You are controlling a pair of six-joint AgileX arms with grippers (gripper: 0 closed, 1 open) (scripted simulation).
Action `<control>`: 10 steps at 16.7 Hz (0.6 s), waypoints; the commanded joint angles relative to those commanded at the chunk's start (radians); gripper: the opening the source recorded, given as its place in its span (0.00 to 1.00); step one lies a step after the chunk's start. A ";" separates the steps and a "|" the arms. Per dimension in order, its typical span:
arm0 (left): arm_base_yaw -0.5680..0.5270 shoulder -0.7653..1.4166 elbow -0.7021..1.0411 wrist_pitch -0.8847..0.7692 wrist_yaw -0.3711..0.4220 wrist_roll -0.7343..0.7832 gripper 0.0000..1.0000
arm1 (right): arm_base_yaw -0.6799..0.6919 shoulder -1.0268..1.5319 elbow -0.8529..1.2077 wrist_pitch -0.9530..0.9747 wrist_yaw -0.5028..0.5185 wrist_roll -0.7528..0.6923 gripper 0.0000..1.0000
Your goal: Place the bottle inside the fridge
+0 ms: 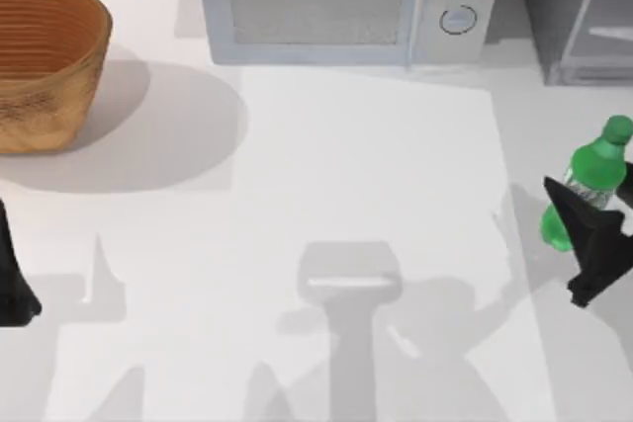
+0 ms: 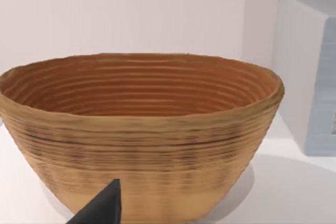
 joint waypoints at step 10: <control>0.000 0.000 0.000 0.000 0.000 0.000 1.00 | -0.104 -0.730 -0.095 -0.532 0.240 0.046 0.01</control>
